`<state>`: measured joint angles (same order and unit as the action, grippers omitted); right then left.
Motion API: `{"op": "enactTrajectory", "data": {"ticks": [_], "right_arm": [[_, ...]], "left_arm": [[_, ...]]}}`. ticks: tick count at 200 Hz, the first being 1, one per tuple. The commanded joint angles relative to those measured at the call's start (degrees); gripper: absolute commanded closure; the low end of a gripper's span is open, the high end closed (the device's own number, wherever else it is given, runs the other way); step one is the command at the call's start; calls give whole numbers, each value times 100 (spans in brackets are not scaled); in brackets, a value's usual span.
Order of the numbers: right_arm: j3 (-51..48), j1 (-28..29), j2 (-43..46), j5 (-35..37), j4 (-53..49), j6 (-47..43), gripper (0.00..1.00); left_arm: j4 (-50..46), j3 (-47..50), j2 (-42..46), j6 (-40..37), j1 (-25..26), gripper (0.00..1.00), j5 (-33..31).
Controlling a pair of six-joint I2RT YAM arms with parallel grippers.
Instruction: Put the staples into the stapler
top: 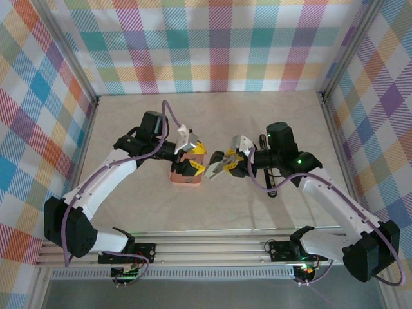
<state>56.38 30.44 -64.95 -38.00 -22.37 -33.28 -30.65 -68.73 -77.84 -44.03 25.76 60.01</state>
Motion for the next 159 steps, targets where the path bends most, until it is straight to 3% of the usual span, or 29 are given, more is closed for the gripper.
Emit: {"op": "enactTrajectory", "data": {"ticks": [1,56,159], "right_arm": [[324,225,-54,134,-87,-513,95],[567,641,-391,476,-246,-733,94],[637,718,-484,548,-137,-715,94]], "left_arm": [[-368,-270,-37,-144,68,34,-148],[-970,-689,-384,-569,398,35,-399],[-1291,-860,-601,-847,614,44,-419]]}}
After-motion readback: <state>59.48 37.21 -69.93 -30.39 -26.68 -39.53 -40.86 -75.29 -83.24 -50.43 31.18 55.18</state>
